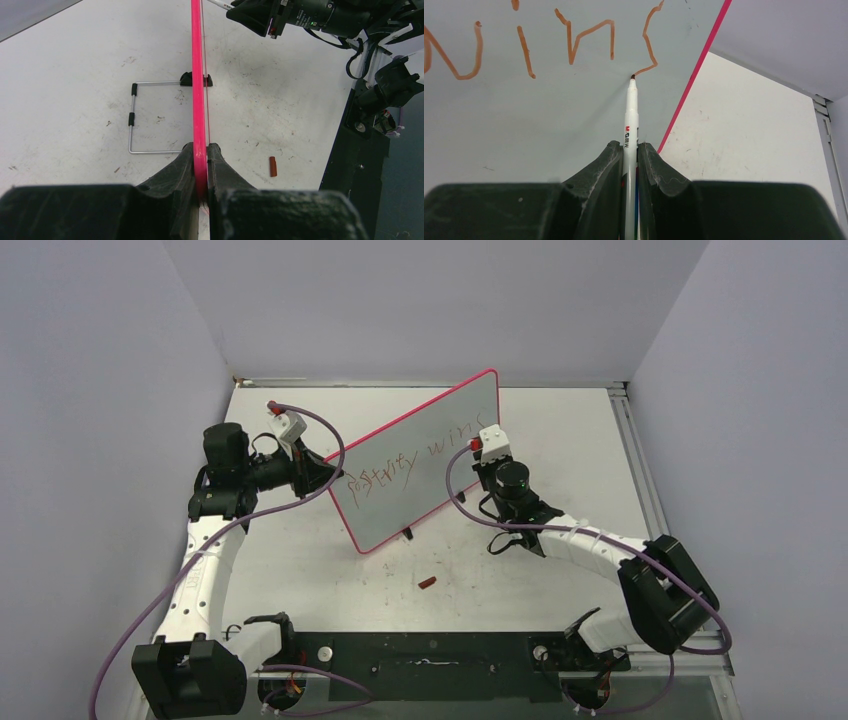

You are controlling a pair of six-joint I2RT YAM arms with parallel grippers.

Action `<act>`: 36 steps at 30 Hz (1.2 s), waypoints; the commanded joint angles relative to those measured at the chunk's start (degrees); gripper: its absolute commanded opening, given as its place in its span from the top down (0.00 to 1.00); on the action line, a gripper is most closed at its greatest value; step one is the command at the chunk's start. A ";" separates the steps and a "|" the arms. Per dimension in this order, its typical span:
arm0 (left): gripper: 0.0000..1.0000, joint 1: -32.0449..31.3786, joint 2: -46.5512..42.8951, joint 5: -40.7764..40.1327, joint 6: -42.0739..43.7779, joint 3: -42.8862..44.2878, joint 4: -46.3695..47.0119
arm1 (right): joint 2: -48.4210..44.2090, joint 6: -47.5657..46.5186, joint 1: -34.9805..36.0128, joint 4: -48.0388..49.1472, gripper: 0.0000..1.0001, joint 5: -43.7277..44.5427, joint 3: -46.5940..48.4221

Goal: Write a sentence on the whiteboard

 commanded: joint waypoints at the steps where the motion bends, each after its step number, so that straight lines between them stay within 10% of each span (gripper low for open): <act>1: 1.00 0.02 -0.19 0.69 3.70 0.65 -2.22 | -2.58 0.85 0.71 1.10 0.95 -0.66 0.90; 24: 1.00 0.40 -0.56 1.04 3.10 0.54 -1.59 | -21.11 8.09 6.80 -11.77 0.95 -7.28 -4.62; 36: 1.00 0.40 -0.94 0.86 3.00 0.34 -1.45 | -10.38 7.37 11.21 -10.01 0.95 -14.38 -2.38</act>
